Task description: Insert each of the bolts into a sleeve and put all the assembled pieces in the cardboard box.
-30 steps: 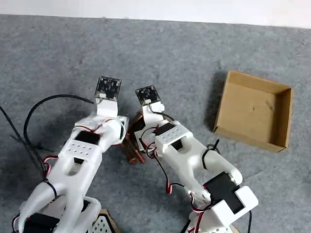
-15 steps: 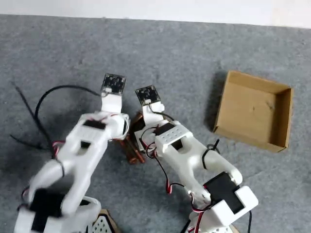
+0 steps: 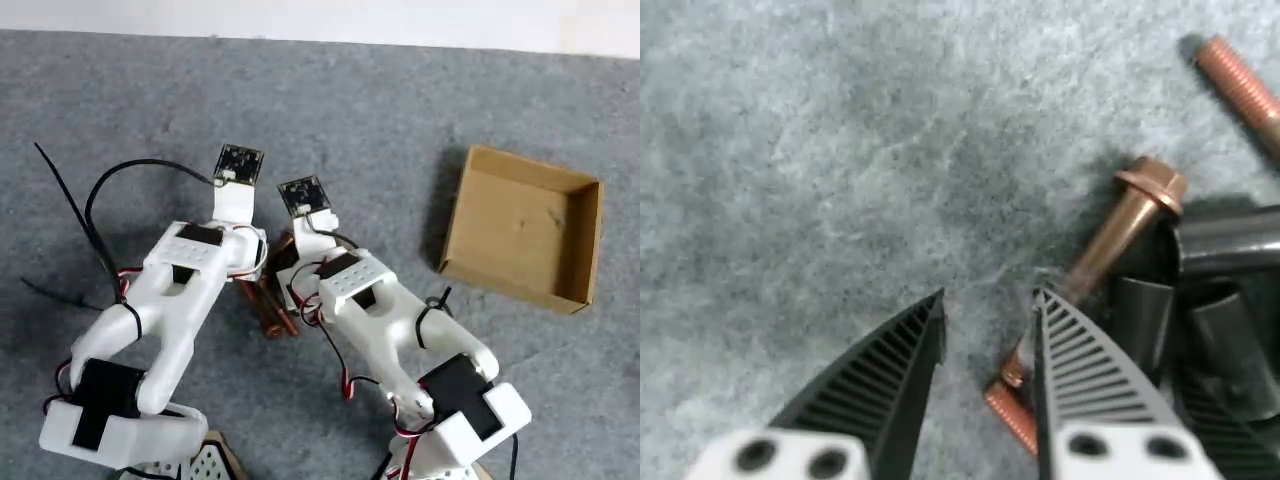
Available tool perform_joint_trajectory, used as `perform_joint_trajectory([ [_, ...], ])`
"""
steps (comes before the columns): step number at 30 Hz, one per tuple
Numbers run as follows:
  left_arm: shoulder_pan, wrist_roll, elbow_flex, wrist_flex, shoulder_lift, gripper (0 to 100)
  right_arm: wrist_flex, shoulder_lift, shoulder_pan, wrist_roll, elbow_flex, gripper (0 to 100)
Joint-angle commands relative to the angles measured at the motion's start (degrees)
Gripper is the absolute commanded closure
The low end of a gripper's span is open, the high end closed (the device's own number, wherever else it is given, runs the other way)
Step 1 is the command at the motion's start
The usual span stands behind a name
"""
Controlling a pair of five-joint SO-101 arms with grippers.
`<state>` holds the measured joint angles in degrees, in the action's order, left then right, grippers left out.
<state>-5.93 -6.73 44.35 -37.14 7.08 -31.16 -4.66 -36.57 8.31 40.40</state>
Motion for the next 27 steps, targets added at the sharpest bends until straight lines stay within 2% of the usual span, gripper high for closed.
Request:
perform_joint_trajectory([
  [1,0.13,-0.62,-2.51,-0.18,-0.04,86,1.01,-1.19,1.45,0.44,-1.45,72.4],
  [27,0.04,-0.53,-2.42,2.99,-0.31,86,1.01,-1.19,1.45,0.44,-1.36,72.4],
])
